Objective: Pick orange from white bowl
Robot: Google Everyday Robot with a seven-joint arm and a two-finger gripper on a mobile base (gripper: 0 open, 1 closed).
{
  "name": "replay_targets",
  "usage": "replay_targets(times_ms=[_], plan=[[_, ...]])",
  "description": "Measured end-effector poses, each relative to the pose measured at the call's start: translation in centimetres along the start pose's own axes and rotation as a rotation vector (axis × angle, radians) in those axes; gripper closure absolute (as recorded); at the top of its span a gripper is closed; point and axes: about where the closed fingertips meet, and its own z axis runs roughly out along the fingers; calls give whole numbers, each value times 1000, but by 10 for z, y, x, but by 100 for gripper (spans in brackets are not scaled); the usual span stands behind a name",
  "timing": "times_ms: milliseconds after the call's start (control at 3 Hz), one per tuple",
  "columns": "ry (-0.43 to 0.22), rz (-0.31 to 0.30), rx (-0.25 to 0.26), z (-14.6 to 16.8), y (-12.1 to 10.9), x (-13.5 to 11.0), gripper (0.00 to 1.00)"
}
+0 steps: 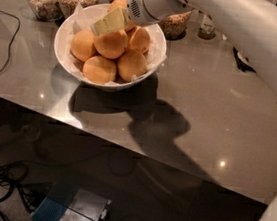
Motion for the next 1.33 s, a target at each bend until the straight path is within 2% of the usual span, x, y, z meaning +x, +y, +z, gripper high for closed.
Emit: replay_targets(times_ms=[333, 667, 1000, 1333], plan=[[-47, -4, 12, -4, 4, -24, 0], [-47, -4, 12, -4, 4, -24, 0], [-49, 73, 36, 30, -12, -31, 0], [-49, 75, 36, 30, -12, -31, 0]])
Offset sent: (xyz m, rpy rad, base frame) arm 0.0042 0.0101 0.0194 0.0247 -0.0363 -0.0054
